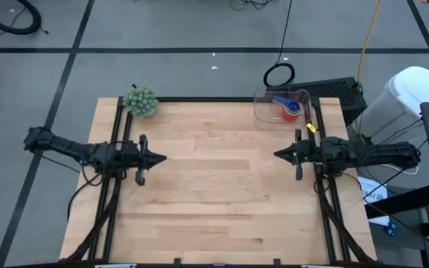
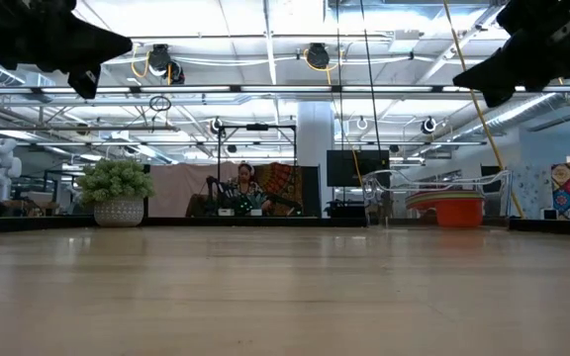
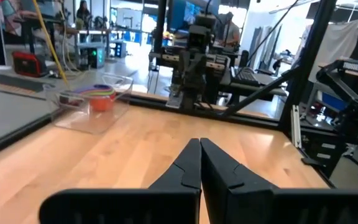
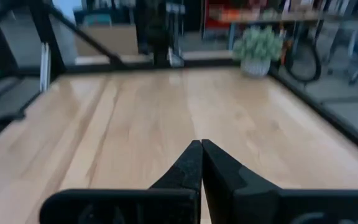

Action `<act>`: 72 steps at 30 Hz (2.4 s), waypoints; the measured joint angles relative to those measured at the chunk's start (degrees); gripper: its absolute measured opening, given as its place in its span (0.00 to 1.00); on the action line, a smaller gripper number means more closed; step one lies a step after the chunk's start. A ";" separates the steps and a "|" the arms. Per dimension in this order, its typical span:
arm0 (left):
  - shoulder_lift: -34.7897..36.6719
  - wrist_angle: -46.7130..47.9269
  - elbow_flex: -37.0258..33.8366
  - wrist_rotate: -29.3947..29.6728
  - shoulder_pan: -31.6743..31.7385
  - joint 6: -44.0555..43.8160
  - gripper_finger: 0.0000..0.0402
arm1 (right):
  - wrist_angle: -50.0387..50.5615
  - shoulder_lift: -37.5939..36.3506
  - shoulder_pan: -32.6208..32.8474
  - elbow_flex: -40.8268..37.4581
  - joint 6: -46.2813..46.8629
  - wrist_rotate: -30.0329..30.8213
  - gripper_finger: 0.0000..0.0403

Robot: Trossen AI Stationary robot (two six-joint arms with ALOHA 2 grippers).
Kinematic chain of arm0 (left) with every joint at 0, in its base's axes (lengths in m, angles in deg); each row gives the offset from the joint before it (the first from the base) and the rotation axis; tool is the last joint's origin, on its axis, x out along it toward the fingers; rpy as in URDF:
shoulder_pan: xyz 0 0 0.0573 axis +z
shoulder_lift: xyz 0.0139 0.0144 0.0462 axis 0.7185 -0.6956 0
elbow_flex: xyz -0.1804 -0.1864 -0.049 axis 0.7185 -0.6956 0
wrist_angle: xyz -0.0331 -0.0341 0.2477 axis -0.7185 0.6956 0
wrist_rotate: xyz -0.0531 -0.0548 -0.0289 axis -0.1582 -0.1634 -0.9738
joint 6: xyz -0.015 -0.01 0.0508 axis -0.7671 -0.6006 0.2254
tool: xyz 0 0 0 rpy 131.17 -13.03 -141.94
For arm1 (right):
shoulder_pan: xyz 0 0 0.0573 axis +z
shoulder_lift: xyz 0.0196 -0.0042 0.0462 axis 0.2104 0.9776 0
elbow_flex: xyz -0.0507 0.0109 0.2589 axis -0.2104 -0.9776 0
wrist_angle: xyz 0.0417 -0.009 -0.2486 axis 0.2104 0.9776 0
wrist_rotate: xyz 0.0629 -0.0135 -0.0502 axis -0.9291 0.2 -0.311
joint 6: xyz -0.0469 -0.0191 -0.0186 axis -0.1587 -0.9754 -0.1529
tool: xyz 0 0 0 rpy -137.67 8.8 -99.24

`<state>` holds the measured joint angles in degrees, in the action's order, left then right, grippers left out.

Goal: Nest measuring cups in basket
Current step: Return to Home Position

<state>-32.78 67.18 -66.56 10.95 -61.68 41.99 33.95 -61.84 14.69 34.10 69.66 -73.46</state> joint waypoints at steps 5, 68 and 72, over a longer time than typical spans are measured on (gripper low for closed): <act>0.00 -0.88 0.00 -1.39 2.91 2.20 0.00 | -11.61 -2.48 0.20 -6.48 -2.11 0.24 0.00; 21.34 10.83 -9.19 -12.64 17.31 1.06 0.00 | -21.83 -7.92 -6.72 -17.59 -1.33 -9.02 0.00; 19.94 10.79 -9.16 -11.00 16.27 2.22 0.00 | -21.83 -7.92 -6.71 -17.59 -1.28 -8.97 0.00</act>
<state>-12.84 77.97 -75.71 -0.05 -45.40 44.21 12.12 -69.76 7.98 16.51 68.38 -82.43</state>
